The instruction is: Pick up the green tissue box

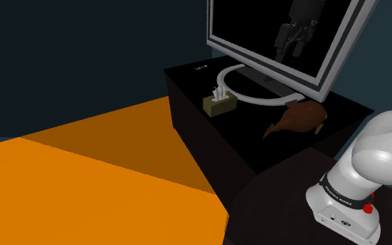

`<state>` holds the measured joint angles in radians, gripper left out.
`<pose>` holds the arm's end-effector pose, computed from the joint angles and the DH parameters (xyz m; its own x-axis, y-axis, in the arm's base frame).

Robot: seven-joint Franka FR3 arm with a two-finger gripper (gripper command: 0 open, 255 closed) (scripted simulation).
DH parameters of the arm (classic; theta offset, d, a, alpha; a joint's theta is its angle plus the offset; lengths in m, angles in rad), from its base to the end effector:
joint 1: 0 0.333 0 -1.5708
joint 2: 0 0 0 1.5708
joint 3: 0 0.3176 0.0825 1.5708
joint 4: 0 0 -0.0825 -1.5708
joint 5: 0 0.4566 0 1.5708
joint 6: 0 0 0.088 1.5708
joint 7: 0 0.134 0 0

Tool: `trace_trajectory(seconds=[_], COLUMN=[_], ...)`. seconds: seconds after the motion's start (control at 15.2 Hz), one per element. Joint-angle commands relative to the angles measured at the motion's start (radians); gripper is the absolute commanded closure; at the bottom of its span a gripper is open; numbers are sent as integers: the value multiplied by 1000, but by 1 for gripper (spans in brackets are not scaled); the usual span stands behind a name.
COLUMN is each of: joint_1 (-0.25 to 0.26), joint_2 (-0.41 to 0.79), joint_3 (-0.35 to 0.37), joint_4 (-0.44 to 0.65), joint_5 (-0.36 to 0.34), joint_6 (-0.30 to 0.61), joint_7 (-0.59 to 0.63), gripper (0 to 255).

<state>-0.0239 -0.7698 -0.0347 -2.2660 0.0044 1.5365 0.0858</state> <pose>0.3800 -0.0245 0.6042 0.9901 -0.1349 0.0374 -0.1338 -0.9905 -0.0319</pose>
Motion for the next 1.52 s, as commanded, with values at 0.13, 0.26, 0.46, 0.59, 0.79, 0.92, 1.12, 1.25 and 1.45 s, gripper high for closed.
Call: trace_trajectory(seconds=[0.13,0.26,0.46,0.59,0.79,0.92,1.12,1.25,1.45], joint_1=[-10,-20,-36,-45,-59,-66,-75,-79,-83], joint_2=[79,160,284,368,496,582,711,797,928], joint_3=[18,35,56,67,80,85,87,85,76], joint_4=[22,49,100,141,212,266,356,423,534], joint_5=[-4,-9,-23,-34,-55,-70,-94,-109,-130], joint_6=[38,71,113,134,157,166,169,165,150], joint_7=[40,81,143,184,246,286,344,380,430], gripper=[0,0,0,0,0,0,0,0,0])
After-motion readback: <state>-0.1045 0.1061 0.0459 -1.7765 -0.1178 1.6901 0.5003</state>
